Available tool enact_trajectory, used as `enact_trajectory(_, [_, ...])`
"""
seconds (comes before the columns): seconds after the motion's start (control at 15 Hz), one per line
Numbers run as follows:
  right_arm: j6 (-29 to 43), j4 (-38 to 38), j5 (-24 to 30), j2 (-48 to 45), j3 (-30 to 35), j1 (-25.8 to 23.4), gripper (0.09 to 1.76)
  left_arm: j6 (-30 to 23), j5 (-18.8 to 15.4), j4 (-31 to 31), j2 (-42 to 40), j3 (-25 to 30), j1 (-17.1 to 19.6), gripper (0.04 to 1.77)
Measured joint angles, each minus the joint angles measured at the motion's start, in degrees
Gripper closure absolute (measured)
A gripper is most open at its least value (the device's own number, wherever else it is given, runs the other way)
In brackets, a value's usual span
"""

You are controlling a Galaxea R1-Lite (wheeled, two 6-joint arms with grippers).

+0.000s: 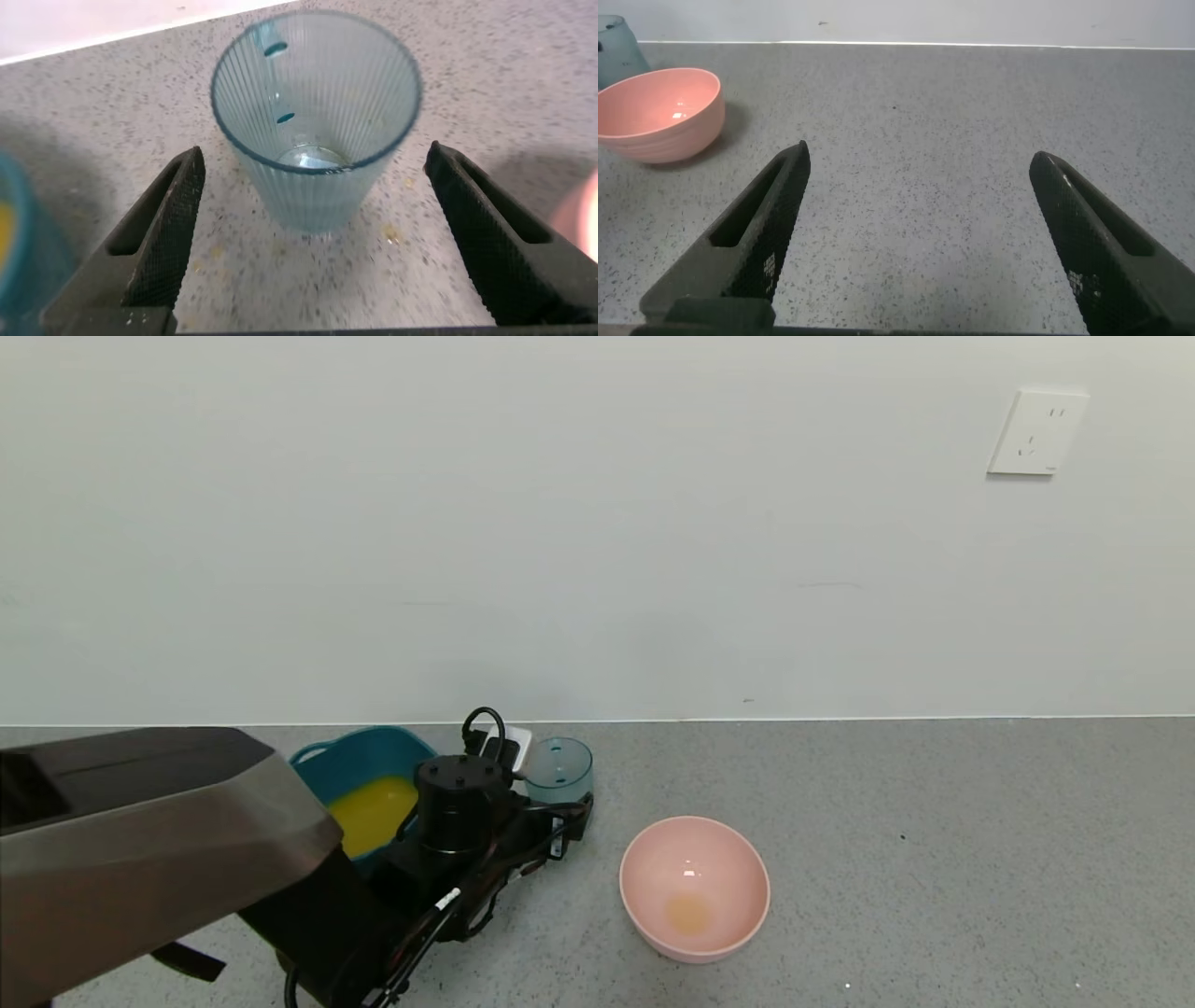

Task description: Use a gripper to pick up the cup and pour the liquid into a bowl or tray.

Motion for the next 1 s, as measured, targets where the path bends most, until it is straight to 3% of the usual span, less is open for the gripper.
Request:
enact_trajectory(0.2, [-0.02,-0.02,0.0,0.0,0.0,0.0,0.14,0.2,0.0,10.12,-10.34,1.22,-0.52,0.11])
enact_trajectory(0.53, [0.0,0.0,-0.02,0.0,0.0,0.0,0.14,1.3,-0.49,34.52,-32.39,-0.44,-0.27,0.1])
enact_trajectory(0.8, [0.0,-0.02,0.0,0.0,0.0,0.0,0.14,2.66,-2.08,53.46,-48.95,-3.99,2.12,0.1])
enact_trajectory(1.0, [0.0,-0.02,0.0,0.0,0.0,0.0,0.14,4.35,-5.23,61.76,-58.87,-4.73,4.9,0.1])
